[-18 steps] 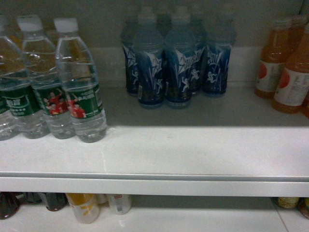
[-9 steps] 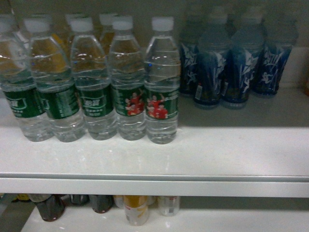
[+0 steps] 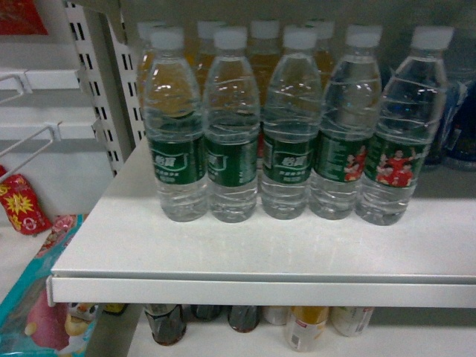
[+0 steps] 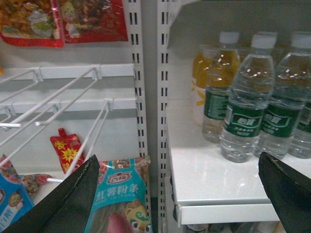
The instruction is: Move water from second to third shelf
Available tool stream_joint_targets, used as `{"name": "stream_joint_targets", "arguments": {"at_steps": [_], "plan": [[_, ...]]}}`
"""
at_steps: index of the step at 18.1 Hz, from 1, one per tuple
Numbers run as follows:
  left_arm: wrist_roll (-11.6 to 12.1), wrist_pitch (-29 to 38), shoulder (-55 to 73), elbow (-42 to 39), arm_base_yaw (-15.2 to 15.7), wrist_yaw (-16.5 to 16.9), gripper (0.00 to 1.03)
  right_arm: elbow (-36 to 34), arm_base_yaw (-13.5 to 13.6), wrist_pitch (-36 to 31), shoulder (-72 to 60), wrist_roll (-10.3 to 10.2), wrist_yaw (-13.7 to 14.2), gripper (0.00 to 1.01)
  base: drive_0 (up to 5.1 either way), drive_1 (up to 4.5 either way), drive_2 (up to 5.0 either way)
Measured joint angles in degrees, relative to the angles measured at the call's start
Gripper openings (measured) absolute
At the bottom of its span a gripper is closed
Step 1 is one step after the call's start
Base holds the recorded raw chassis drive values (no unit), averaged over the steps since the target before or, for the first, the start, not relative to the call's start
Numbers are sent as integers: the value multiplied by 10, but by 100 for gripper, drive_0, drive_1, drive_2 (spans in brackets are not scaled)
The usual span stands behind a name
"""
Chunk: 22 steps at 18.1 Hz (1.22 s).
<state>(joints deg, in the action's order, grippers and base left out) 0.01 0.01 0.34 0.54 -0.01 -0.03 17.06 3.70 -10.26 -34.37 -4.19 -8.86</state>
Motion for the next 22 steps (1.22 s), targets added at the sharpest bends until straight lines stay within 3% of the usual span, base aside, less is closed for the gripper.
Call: {"name": "stream_joint_targets", "arguments": {"at_steps": [2,8,22], "plan": [[0,-3,0,0,0,-4,98,0,1,-8,0,0,-14,41,-498,248,248],[0,-3,0,0,0,-1,98,0,0,-4,0,0,2,41,-498,248,248],[0,-3,0,0,0,0,98,0,0,-4,0,0,1,41,0,0,0]]}}
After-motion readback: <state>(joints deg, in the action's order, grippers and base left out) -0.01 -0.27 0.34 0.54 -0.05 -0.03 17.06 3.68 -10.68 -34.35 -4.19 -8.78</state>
